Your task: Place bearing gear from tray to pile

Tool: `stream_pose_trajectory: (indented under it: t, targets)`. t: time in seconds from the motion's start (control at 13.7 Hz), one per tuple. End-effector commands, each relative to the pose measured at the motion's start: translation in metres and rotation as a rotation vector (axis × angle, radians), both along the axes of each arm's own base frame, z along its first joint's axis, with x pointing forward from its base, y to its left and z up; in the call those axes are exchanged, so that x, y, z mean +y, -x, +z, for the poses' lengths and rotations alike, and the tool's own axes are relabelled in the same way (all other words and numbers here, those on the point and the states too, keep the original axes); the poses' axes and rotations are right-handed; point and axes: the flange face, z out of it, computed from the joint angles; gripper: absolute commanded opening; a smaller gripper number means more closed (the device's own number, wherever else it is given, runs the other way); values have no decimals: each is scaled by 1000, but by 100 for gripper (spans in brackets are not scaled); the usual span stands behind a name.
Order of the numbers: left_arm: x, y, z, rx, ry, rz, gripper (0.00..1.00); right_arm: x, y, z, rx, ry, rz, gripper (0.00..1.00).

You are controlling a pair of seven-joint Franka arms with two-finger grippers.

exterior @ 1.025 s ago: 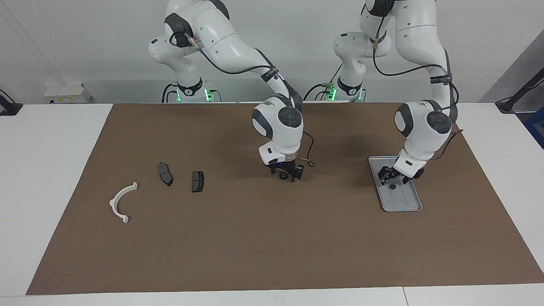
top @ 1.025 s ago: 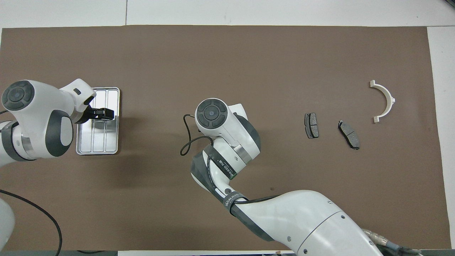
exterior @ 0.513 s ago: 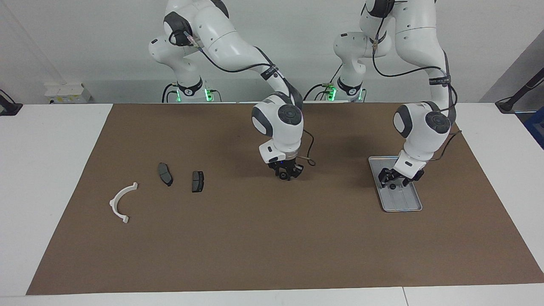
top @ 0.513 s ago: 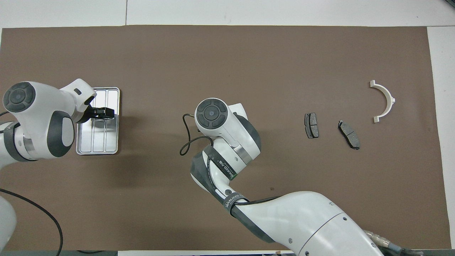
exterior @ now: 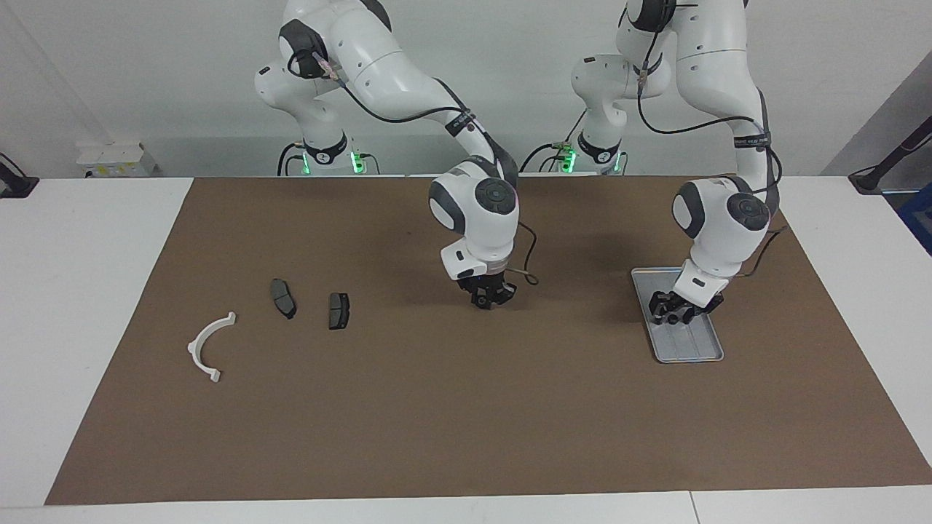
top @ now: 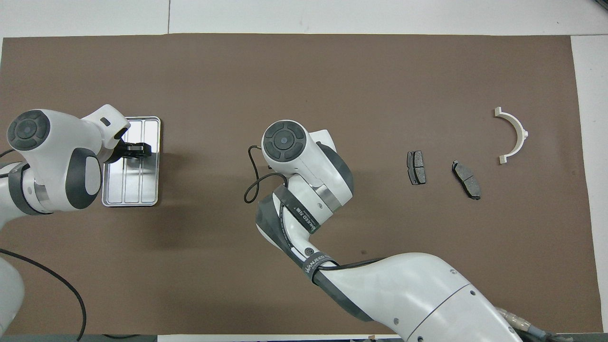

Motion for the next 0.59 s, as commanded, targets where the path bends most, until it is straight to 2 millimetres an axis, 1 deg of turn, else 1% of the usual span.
stream_pose_trajectory:
  t: [0.0,0.07,0.15,0.22,0.29,0.37,0.44,0.51]
  targets:
    - [-6,0,-6,-7,15,-14,0,-61,-39,58,41,22,88,0]
    - [-5,-2,-3,-9,16,-12,0,-98,-50,81,64,25,167,0]
    - [-6,-9,5,-12,18,-13,0,-132,-59,100,79,24,246,0]
    - [-9,-15,16,7,20,-17,0,-168,-68,117,87,18,329,0]
    - [-9,-21,33,27,23,-18,0,-207,-78,127,94,10,399,0]
    - [-9,-28,58,54,28,-17,0,-246,-88,131,101,2,466,0]
    - [-13,-35,87,86,48,-11,0,-283,-96,130,103,-7,526,0]
    - [-22,-40,123,93,97,5,0,-317,-103,124,99,-16,566,0]
